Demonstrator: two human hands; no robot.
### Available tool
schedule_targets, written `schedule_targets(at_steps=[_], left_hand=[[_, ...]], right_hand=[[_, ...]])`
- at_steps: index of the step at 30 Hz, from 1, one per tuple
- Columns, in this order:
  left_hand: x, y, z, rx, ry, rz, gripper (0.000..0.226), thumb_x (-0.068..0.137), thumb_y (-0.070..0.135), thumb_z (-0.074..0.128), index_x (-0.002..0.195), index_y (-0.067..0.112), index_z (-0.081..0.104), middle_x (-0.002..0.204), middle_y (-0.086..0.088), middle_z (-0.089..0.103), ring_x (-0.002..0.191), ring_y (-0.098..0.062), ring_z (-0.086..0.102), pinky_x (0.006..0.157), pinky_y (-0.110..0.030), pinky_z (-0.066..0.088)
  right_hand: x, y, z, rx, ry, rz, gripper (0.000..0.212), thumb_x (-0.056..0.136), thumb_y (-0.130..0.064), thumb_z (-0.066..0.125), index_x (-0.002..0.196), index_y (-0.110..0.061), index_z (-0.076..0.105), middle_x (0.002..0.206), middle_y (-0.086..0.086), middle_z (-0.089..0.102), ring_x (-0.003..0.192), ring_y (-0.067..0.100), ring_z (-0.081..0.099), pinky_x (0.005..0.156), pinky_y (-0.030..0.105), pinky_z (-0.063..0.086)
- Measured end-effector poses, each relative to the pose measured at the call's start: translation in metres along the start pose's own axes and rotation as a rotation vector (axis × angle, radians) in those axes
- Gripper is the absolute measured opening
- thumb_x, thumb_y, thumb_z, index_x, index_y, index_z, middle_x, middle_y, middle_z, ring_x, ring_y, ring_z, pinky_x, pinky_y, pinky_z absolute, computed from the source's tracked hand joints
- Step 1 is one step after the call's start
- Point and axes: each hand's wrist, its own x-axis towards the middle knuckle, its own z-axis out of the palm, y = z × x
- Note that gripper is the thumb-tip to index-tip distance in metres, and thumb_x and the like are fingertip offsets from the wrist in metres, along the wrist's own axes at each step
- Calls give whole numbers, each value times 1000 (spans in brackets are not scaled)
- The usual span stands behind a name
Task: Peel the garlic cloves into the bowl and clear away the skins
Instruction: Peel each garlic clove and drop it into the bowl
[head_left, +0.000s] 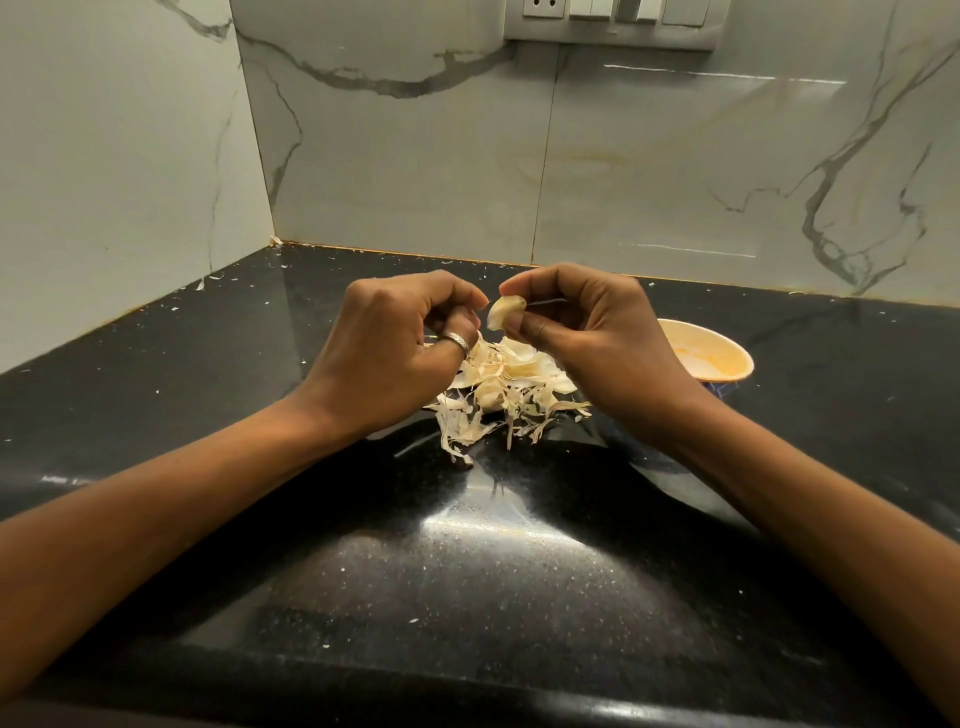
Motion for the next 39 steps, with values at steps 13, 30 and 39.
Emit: schedule_targets(at_steps=[13,30,39], left_hand=[[1,-4,-2,-8,27,-106,7,85,14,80,89,14,75,86,5,75,77,-3,68,72,-15,54],[-1,1,0,-13,0,-48,15,93,11,65,105,10,74,79,11,67,69,1,67,63,-9,52],[-1,1,0,-11,-8,-64,8,94,15,70,98,10,74,75,9,68,70,1,67,58,-9,50]], right_hand=[[-1,-3,-2,94,-31,83,20,94,2,66,114,-1,69,101,11,75,93,20,75,81,30,62],[-1,-5,-1,167,-43,169,25,93,-2,69,116,0,60,103,22,68,89,27,76,74,31,62],[0,-3,-1,54,-33,109,17,93,-14,72,106,-3,69,94,15,70,86,23,73,70,25,60]])
